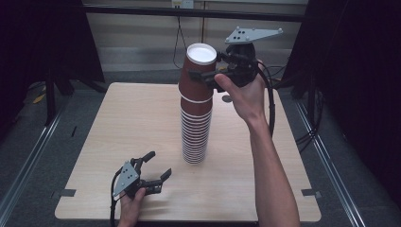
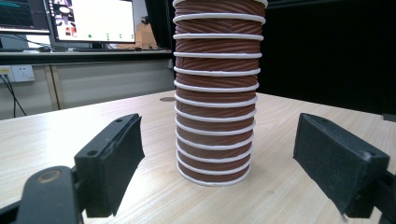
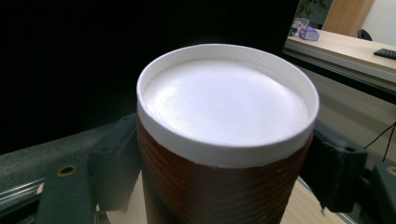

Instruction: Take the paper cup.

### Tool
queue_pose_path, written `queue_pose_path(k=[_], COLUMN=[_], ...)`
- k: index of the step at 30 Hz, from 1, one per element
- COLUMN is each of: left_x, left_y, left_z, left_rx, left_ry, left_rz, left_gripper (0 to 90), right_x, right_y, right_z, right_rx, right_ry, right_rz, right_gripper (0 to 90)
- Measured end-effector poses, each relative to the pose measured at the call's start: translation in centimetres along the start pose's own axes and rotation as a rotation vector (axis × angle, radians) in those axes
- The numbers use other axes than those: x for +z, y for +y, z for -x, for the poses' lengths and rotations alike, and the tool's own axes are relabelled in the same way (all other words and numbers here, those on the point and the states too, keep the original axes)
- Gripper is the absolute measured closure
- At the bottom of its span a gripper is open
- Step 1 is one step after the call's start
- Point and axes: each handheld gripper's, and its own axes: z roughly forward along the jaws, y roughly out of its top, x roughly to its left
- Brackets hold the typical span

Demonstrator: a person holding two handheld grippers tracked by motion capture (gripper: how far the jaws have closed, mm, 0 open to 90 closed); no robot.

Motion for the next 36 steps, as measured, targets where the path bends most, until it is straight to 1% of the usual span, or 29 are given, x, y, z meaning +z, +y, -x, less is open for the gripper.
queue_pose_path(k=[4,7,18,22,26,28,33,36], left_x=[0.0,0.0,0.0,0.0,0.0,0.0,0.0,0.0], left_y=[0.0,0.0,0.0,0.0,0.0,0.0,0.0,0.0], left_z=[0.0,0.0,0.0,0.0,0.0,0.0,0.0,0.0], left_rx=[0.000,0.000,0.000,0.000,0.000,0.000,0.001,0.001], left_ry=[0.000,0.000,0.000,0.000,0.000,0.000,0.000,0.000], left_rz=[0.000,0.000,0.000,0.000,0.000,0.000,0.000,0.000], left_gripper=[15.6,15.6,15.6,15.6,15.6,15.6,15.5,15.6], right_x=[-0.5,-0.7,-1.4,-1.7,-2.1,-2.2,-2.6,-2.8], right_y=[0.1,0.1,0.2,0.2,0.1,0.1,0.1,0.1], right_z=[0.2,0.3,0.2,0.2,0.3,0.3,0.4,0.4], right_rx=[0.017,0.030,0.037,0.040,0.046,0.056,0.067,0.063], right_ry=[0.007,0.010,0.008,0.015,0.020,0.017,0.029,0.030], right_rz=[0.048,0.068,0.157,0.190,0.216,0.240,0.265,0.275], right_gripper=[22.1,22.2,22.4,22.5,22.5,22.6,22.6,22.6])
